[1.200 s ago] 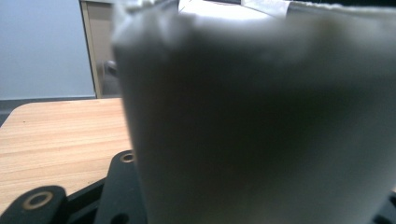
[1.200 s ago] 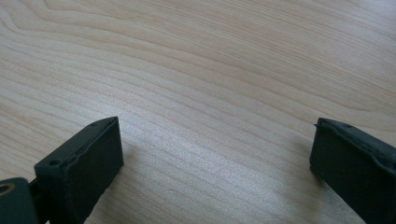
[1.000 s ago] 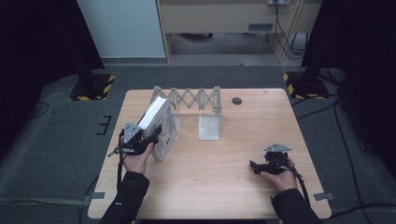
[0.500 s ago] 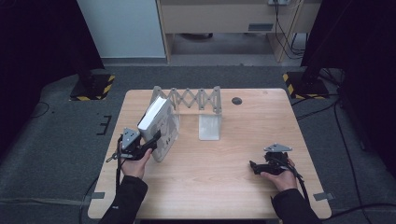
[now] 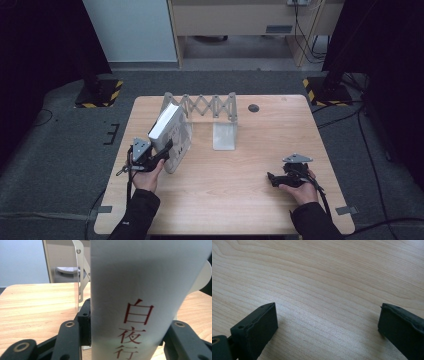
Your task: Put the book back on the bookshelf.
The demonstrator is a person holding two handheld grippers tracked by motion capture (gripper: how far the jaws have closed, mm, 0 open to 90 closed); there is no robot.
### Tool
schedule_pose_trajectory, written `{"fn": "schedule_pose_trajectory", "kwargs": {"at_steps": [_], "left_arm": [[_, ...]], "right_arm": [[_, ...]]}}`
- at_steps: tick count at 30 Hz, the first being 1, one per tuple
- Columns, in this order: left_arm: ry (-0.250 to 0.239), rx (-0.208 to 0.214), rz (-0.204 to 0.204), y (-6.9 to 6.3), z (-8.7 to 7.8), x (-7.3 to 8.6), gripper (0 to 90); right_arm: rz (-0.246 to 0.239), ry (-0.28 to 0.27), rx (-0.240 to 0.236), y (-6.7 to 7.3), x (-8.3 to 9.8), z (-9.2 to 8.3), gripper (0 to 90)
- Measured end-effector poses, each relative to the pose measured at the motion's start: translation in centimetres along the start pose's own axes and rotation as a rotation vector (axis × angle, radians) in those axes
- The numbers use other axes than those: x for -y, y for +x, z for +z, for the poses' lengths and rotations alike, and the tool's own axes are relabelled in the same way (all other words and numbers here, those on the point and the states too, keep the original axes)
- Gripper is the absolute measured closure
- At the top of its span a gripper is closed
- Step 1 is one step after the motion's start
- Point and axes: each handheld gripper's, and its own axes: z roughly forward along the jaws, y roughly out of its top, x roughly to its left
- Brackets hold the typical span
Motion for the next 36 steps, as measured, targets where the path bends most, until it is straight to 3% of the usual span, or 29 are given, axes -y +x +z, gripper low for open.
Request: {"fn": "schedule_pose_trajectory", "kwargs": {"at_steps": [10, 25, 36], "left_arm": [[-0.019, -0.034, 0.016, -0.4, 1.3, -0.1, 50.5], [0.028, -0.067, -0.002, 0.1, 0.4, -0.8, 51.5], [0.013, -0.07, 0.02, 0.5, 1.6, -1.8, 51.6]], "right_arm": [[-0.001, 0.002, -0.002, 0.0, 0.0, 0.0, 2.7], [0.002, 0.002, -0.003, 0.0, -0.1, 0.1, 2.6], [-0.007, 0.003, -0.007, 0.0, -0.1, 0.1, 2.6]]}}
